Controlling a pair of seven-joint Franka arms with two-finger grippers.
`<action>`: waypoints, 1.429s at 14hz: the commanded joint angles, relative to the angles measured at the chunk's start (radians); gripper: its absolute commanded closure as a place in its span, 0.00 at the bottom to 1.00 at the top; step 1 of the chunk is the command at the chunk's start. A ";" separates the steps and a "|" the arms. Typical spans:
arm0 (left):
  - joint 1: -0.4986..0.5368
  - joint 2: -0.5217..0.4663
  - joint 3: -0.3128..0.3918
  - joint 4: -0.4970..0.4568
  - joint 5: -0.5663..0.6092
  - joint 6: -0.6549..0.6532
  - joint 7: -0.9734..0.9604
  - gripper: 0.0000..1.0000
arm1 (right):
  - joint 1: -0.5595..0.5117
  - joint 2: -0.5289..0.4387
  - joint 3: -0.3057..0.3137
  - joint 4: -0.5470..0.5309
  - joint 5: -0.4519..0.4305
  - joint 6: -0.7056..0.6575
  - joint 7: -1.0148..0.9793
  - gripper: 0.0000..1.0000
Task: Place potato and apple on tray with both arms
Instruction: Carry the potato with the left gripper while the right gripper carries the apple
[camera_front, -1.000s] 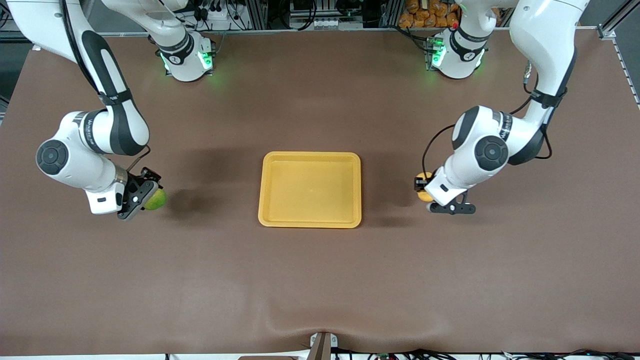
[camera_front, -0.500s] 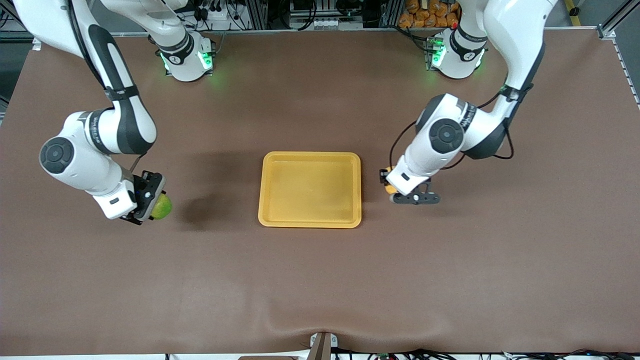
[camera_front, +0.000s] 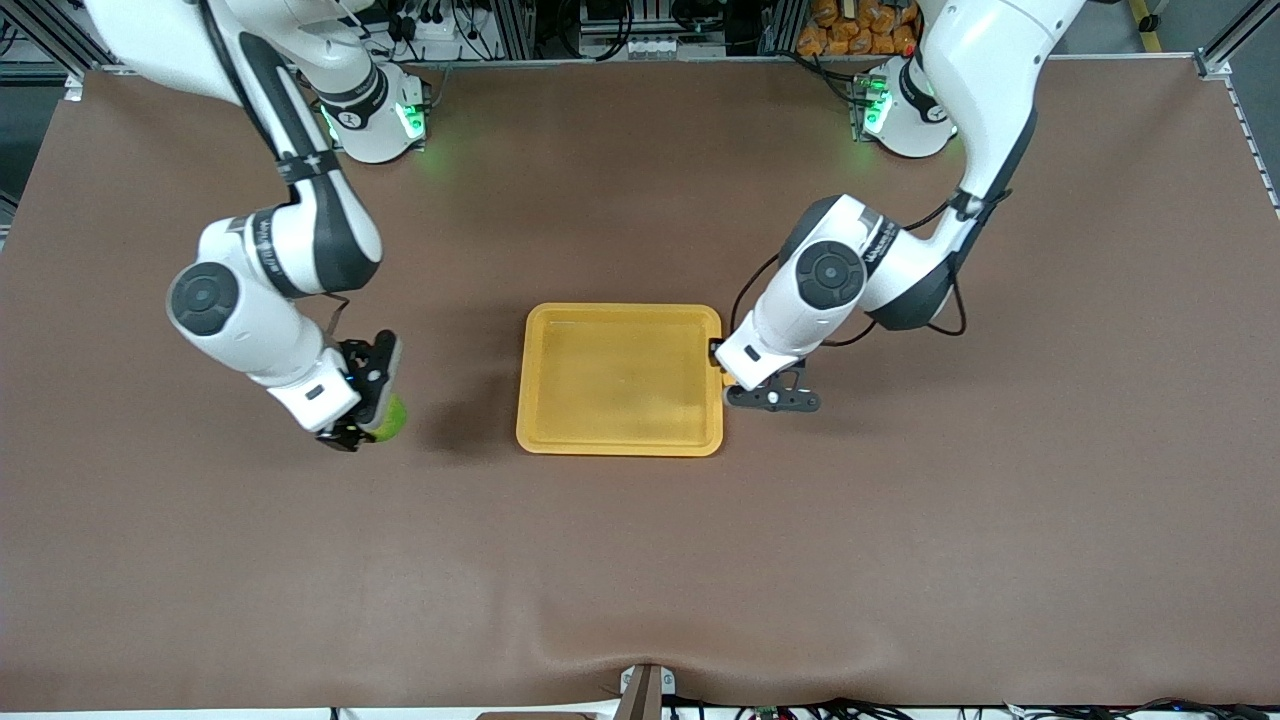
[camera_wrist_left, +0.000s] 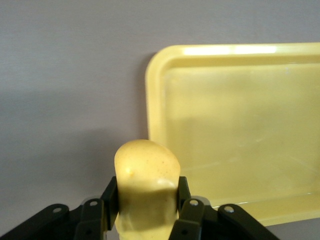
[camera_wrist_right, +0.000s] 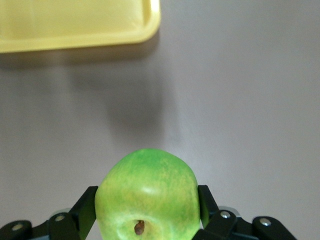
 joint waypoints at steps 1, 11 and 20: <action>-0.030 0.087 0.009 0.106 0.079 -0.013 -0.013 1.00 | 0.046 0.011 -0.009 0.015 0.013 -0.015 -0.050 0.85; -0.080 0.208 0.011 0.230 0.100 -0.010 -0.074 1.00 | 0.165 0.048 -0.009 0.031 0.023 0.027 -0.015 0.94; -0.108 0.245 0.014 0.248 0.109 -0.003 -0.155 1.00 | 0.275 0.091 -0.011 0.036 0.033 0.101 0.213 0.93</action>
